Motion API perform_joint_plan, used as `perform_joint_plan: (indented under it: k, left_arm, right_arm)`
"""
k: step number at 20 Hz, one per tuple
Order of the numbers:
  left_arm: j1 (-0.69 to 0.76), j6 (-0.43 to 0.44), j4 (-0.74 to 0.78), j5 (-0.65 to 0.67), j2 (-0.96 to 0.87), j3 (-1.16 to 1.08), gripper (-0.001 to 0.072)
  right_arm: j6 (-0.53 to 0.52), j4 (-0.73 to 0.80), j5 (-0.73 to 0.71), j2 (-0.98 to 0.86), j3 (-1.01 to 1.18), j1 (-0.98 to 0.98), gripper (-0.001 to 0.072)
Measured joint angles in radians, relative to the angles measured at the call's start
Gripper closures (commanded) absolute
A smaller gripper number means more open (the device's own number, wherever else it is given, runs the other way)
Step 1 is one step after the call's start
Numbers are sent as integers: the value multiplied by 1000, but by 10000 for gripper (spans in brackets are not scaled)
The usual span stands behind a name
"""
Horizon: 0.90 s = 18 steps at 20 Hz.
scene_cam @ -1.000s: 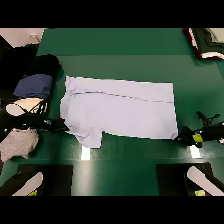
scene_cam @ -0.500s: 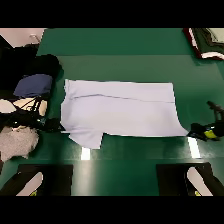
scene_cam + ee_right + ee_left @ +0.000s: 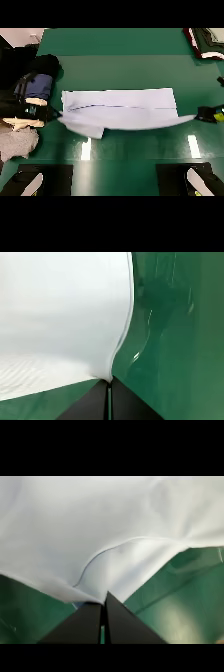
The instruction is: Fold the shirts.
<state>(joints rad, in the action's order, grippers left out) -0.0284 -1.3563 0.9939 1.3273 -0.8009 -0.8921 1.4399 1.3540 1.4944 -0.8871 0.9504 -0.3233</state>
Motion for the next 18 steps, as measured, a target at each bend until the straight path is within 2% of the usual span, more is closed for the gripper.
perform_joint_plan:
  k: [11,12,13,14,15,18]
  left_arm:
    - [8,-1,33,-440,-333,-31,680]
    - [8,-3,25,-483,-352,-32,660]
    - [8,-3,16,-519,-370,-35,400]
    - [8,-4,10,-555,-384,-40,115]
    - [7,-8,-1,-583,-397,-47,88]
    - [8,-19,-19,-603,-417,-84,89]
  right_arm:
    - [63,-2,-169,-455,292,119,692]
    - [71,-13,-187,-486,311,120,654]
    - [80,-34,-214,-518,331,121,395]
    - [85,-63,-237,-546,348,121,213]
    - [88,-106,-261,-573,366,119,212]
    - [78,-226,-296,-627,405,100,213]
